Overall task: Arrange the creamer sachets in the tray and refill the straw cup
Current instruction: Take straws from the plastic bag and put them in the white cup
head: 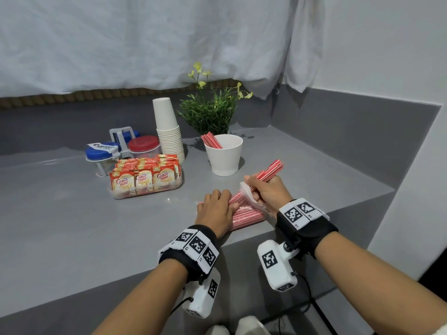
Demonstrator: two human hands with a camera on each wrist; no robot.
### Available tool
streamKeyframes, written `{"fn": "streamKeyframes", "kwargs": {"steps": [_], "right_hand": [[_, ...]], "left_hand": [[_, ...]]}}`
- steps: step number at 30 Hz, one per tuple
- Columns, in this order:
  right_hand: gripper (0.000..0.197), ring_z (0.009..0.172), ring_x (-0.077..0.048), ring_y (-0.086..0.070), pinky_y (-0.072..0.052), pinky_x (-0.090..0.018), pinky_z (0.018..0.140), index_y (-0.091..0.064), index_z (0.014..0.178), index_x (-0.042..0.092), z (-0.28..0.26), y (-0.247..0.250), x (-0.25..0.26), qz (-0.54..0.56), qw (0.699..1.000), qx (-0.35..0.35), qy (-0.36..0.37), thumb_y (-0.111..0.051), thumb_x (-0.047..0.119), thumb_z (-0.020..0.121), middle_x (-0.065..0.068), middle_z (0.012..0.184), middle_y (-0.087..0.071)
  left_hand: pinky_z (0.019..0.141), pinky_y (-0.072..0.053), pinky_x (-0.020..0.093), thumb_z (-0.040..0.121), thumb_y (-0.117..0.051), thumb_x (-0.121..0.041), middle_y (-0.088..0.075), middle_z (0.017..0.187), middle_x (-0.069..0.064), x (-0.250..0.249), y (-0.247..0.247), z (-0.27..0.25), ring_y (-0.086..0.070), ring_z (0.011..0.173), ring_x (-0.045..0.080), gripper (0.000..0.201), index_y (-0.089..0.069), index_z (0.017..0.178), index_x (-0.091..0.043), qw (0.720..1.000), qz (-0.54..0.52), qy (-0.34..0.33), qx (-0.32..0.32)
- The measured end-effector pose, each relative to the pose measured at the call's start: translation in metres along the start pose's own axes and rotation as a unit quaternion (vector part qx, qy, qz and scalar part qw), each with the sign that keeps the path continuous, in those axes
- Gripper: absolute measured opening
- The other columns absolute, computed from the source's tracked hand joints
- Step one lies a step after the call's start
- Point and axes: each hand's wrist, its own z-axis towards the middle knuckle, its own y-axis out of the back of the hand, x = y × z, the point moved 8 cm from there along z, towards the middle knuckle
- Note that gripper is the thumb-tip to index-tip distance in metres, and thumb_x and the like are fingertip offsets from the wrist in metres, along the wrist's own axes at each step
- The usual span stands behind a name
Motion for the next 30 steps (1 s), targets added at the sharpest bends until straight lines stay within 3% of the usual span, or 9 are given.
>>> {"fn": "streamKeyframes", "kwargs": {"steps": [3,7,11,15,19,22,26,30], "right_hand": [[0.031,0.042,-0.005,-0.053,-0.043,-0.021,0.052,-0.05,0.06,0.014,0.004,0.01,0.02,-0.06,0.995,-0.057,0.063,-0.055,0.015,0.09,0.006,0.044,-0.054],[0.028,0.062,-0.018,-0.055,-0.046,-0.03,0.066,-0.052,0.062,0.013,0.007,0.016,0.043,-0.137,0.975,-0.096,0.145,-0.055,0.019,0.09,-0.007,0.066,-0.057],[0.033,0.066,-0.024,-0.057,-0.047,-0.034,0.072,-0.053,0.061,0.01,0.007,0.018,0.048,-0.143,0.967,-0.131,0.167,-0.052,0.024,0.091,-0.008,0.065,-0.057],[0.04,0.061,-0.019,-0.056,-0.049,-0.037,0.077,-0.055,0.056,0.013,0.014,0.012,0.046,-0.122,0.976,-0.106,0.145,-0.049,0.025,0.093,-0.004,0.06,-0.061],[0.039,0.055,-0.02,-0.056,-0.054,-0.033,0.066,-0.05,0.057,0.012,0.015,0.01,0.067,-0.054,0.978,-0.119,0.162,-0.048,0.021,0.094,-0.005,0.052,-0.054],[0.036,0.052,-0.018,-0.054,-0.054,-0.033,0.064,-0.05,0.057,0.014,0.015,0.007,0.074,-0.061,0.974,-0.126,0.177,-0.054,0.022,0.091,-0.003,0.051,-0.052],[0.028,0.052,-0.016,-0.054,-0.052,-0.03,0.061,-0.052,0.061,0.015,0.015,-0.006,0.05,-0.114,0.979,-0.09,0.144,-0.06,0.02,0.087,-0.003,0.056,-0.053],[0.034,0.051,-0.018,-0.05,-0.047,-0.032,0.061,-0.05,0.056,0.015,0.015,-0.007,0.018,-0.132,0.982,-0.08,0.106,-0.062,0.023,0.087,-0.004,0.053,-0.051]], "left_hand": [[0.102,-0.034,0.037,0.096,-0.044,-0.024,-0.045,0.125,0.004,0.0,0.004,-0.002,-0.044,0.117,0.02,0.03,-0.036,0.124,-0.016,0.997,-0.075,-0.011,-0.022],[0.104,-0.034,0.038,0.094,-0.045,-0.02,-0.037,0.131,0.005,-0.002,0.003,-0.003,-0.038,0.122,0.022,0.027,-0.041,0.121,-0.02,0.998,-0.038,-0.046,-0.009],[0.111,-0.029,0.044,0.097,-0.04,-0.023,-0.024,0.148,0.004,-0.001,-0.002,-0.002,-0.03,0.133,0.025,0.021,-0.05,0.115,-0.021,0.999,-0.021,-0.043,0.015],[0.113,-0.028,0.045,0.095,-0.042,-0.037,-0.015,0.152,0.003,0.006,0.001,-0.003,-0.029,0.136,0.026,0.033,-0.048,0.127,-0.026,0.999,-0.031,-0.027,0.027],[0.114,-0.025,0.046,0.092,-0.042,-0.049,-0.025,0.151,0.004,0.018,-0.007,-0.003,-0.028,0.137,0.025,0.049,-0.035,0.139,-0.033,0.995,-0.008,-0.009,0.1],[0.114,-0.024,0.047,0.092,-0.041,-0.051,-0.027,0.15,0.004,0.019,-0.011,-0.003,-0.027,0.138,0.025,0.054,-0.029,0.142,-0.033,0.991,-0.004,-0.011,0.131],[0.116,-0.022,0.045,0.092,-0.043,-0.049,-0.023,0.152,0.006,0.017,-0.008,-0.005,-0.022,0.14,0.025,0.057,-0.027,0.144,-0.031,0.989,-0.018,-0.009,0.148],[0.115,-0.023,0.043,0.092,-0.045,-0.047,-0.024,0.151,0.006,0.014,-0.005,-0.007,-0.023,0.14,0.025,0.057,-0.028,0.143,-0.029,0.988,-0.035,-0.008,0.153]]}}
